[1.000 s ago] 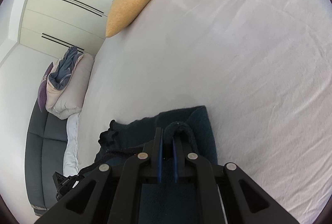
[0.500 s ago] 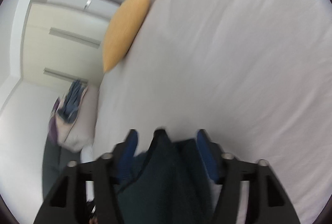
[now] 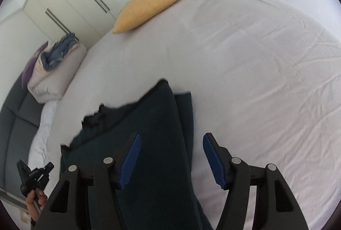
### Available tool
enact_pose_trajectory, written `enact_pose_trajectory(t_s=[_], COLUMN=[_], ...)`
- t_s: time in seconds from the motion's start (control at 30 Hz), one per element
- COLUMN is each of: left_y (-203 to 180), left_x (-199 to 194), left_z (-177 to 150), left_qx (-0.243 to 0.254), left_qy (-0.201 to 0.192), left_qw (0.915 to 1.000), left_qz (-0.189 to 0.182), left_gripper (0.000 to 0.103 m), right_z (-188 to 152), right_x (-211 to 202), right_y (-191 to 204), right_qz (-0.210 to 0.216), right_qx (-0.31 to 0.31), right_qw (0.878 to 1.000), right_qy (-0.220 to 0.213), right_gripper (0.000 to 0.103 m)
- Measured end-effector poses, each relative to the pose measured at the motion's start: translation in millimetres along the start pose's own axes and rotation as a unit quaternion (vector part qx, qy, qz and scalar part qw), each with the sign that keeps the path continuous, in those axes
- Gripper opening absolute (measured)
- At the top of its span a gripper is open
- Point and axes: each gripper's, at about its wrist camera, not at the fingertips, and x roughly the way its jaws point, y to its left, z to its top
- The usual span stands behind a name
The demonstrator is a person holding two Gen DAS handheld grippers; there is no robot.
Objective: Fold small clothes
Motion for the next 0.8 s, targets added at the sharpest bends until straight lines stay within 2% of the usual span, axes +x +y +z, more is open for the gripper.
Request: enact_pose_trajectory(t_s=[0.07, 0.17, 0.4, 0.47, 0.57, 0.6, 0.67, 0.7, 0.8], left_y=[-2.5, -2.6, 12.5, 17.5, 16.0, 15.3, 13.6, 14.2, 18.2], left_x=[7.7, 5.6, -0.6, -4.9, -13.1, -15.0, -13.4, -13.7, -15.4], left_z=[-18.8, -43.1, -67.6, -71.3, -75.6, -77.6, -81.0, -83.0, -85.4], left_qx=[0.015, 0.025, 0.030, 0.028, 0.035, 0.039, 0.048, 0.050, 0.050], left_qy=[0.019, 0.023, 0.042, 0.043, 0.034, 0.033, 0.036, 0.038, 0.036], left_qw=[0.9996, 0.9993, 0.9987, 0.9987, 0.9987, 0.9985, 0.9979, 0.9976, 0.9977], left_qz=[0.013, 0.015, 0.005, 0.005, 0.014, 0.017, 0.025, 0.028, 0.028], left_gripper=[0.006, 0.006, 0.006, 0.006, 0.006, 0.006, 0.006, 0.006, 0.006], right_z=[-13.3, -31.5, -50.9, -54.4, -63.8, -66.5, -72.7, -75.3, -80.1], right_x=[-8.9, -24.0, -52.3, -54.2, -52.1, -51.0, -47.6, -45.6, -45.2], right_y=[2.7, -1.5, -30.7, -38.3, -32.4, -29.5, -23.2, -20.9, -19.9], right_qz=[-0.012, -0.018, 0.006, 0.012, 0.011, 0.011, 0.008, 0.002, -0.005], right_qx=[-0.019, -0.029, 0.013, 0.027, 0.010, 0.003, -0.019, -0.029, -0.033], right_qw=[1.000, 0.999, 1.000, 1.000, 1.000, 1.000, 0.999, 0.999, 0.999], right_qy=[0.001, -0.004, -0.011, -0.001, 0.016, 0.020, 0.029, 0.033, 0.032], right_gripper=[0.065, 0.065, 0.065, 0.065, 0.059, 0.052, 0.031, 0.014, 0.008])
